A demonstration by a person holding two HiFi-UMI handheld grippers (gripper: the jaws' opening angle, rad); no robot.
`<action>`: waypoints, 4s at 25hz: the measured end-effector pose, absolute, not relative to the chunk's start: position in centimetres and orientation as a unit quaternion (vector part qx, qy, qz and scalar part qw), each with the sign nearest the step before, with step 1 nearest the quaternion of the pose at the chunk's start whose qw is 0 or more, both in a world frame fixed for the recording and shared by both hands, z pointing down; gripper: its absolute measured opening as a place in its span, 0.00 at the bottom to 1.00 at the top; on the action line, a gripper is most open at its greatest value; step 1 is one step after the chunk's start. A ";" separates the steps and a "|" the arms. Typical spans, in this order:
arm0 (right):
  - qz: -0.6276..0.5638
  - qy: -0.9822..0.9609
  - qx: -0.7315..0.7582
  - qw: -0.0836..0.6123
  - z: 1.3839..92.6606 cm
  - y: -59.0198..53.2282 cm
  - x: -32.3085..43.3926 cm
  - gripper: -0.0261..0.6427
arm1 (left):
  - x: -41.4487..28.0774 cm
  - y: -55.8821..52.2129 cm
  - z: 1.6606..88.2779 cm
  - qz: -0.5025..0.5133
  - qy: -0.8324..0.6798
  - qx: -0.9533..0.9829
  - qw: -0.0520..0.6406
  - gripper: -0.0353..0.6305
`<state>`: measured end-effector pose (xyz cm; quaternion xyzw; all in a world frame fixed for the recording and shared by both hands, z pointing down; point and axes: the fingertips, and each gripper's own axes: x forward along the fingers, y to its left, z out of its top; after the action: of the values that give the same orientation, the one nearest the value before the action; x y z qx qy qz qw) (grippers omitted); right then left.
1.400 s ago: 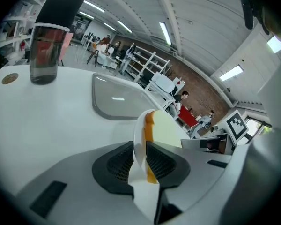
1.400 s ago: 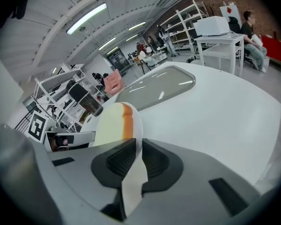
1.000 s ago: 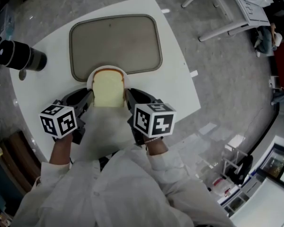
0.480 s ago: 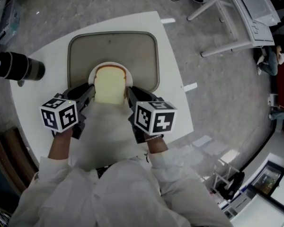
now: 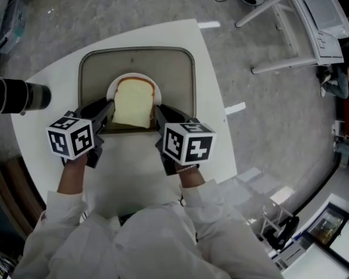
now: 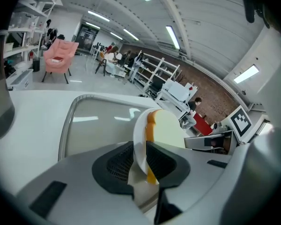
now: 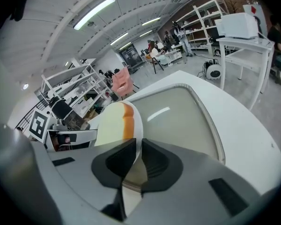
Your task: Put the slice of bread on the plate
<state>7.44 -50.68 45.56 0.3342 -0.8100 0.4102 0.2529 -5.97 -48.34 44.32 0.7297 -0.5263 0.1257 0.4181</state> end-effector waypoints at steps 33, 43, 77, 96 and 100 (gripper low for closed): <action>0.390 -0.802 0.355 0.280 47.2 -52.8 7.0 0.11 | -6.1 -49.7 46.4 0.188 -0.531 0.722 0.402 0.19; 0.372 -0.810 0.357 0.281 47.1 -52.7 6.9 0.11 | -6.2 -49.3 46.4 0.190 -0.526 0.727 0.398 0.19; 0.350 -0.852 0.338 0.192 41.2 -42.8 5.1 0.10 | -6.7 -41.8 40.5 0.128 -0.519 0.782 0.320 0.19; 0.302 -0.872 0.374 0.091 33.6 -25.1 3.4 0.06 | -4.6 -24.5 33.4 0.082 -0.432 0.859 0.262 0.09; 0.276 -0.882 0.373 0.083 32.2 -21.1 2.4 0.06 | -4.7 -20.3 31.6 0.051 -0.399 0.882 0.247 0.09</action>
<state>2.39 -21.07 32.18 0.3734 -0.8816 0.2764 0.0834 -4.72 -20.34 31.55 0.8816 -0.3992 0.0506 0.2467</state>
